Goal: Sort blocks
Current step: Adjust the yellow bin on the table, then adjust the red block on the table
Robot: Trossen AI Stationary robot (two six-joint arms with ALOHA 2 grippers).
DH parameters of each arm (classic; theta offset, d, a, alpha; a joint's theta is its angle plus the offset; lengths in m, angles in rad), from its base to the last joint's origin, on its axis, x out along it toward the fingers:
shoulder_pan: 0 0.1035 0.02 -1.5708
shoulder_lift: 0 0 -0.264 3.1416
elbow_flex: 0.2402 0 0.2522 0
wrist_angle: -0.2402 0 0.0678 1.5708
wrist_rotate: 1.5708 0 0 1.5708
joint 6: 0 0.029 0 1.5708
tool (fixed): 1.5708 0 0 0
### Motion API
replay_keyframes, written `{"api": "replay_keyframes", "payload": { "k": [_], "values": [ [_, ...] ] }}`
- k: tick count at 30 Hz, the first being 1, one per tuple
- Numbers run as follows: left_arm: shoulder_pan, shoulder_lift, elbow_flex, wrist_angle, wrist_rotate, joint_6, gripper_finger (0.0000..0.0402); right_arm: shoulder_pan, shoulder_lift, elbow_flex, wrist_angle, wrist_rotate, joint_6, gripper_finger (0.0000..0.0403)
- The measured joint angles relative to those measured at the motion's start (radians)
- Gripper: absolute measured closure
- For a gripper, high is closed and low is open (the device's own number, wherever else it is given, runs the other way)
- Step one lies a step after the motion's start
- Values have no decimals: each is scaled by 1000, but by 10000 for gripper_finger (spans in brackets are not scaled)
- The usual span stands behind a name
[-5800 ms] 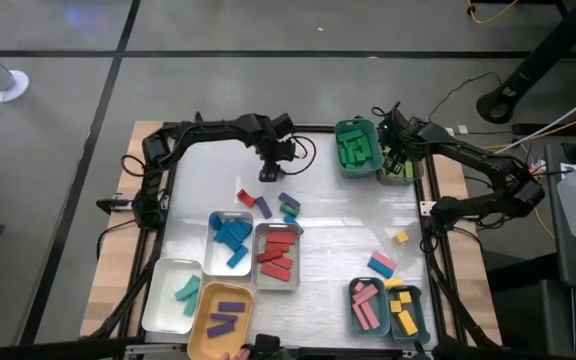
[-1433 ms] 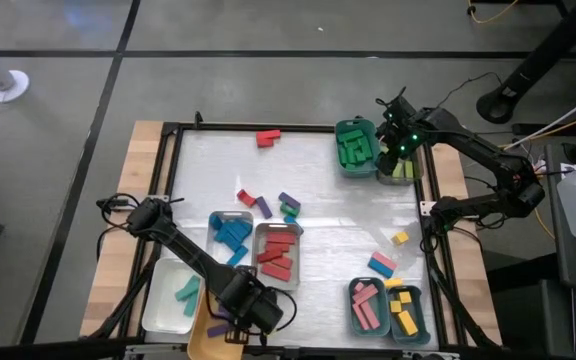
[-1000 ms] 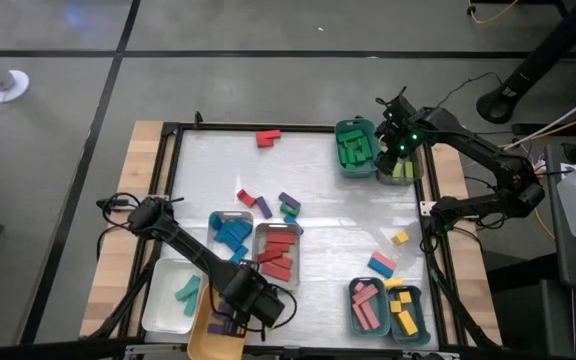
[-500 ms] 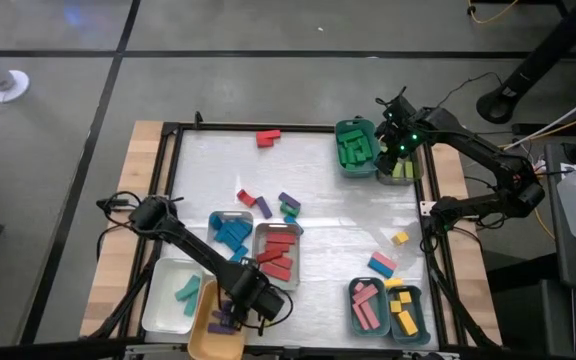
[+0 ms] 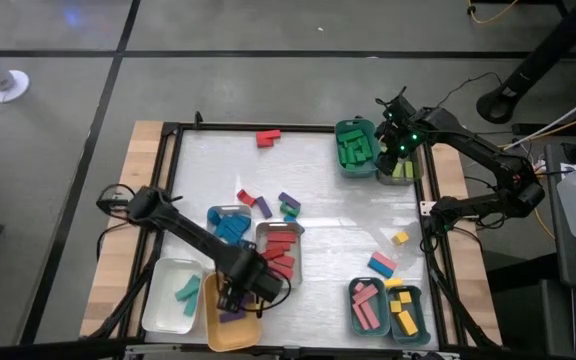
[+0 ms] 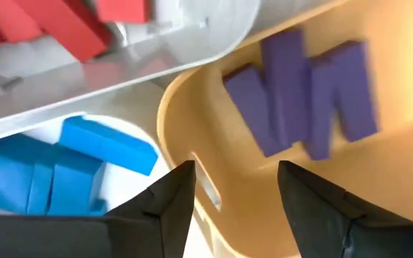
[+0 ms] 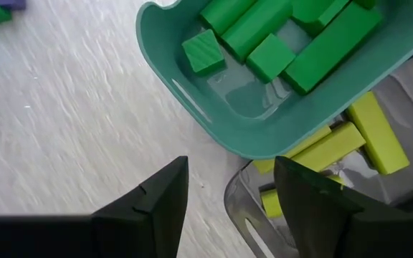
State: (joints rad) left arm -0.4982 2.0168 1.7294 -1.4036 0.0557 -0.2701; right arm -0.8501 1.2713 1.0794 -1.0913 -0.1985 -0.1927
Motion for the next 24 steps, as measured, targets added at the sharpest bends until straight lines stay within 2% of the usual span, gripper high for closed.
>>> {"api": "replay_keyframes", "payload": {
  "k": [4, 7, 10, 12, 18, 24],
  "values": [
    [20, -93, 7, 12, -37, -48, 215, 0, 0, 0, 12, -3, 0, 196],
    [51, -175, 8, 29, -188, -57, 215, 0, 0, 0, 39, -37, -1, 196],
    [100, -256, 8, 52, -363, 14, 215, 0, 0, 0, 62, -108, -26, 196],
    [152, -308, 8, 75, -429, 65, 215, 0, 0, 0, 65, -163, -63, 196],
    [404, -419, -8, 151, -448, 173, 215, 0, -8, 0, 64, -264, -130, 196],
    [680, -443, -82, 304, -446, 304, 215, 60, -74, 0, 65, -258, -155, 196]
  ]
}}
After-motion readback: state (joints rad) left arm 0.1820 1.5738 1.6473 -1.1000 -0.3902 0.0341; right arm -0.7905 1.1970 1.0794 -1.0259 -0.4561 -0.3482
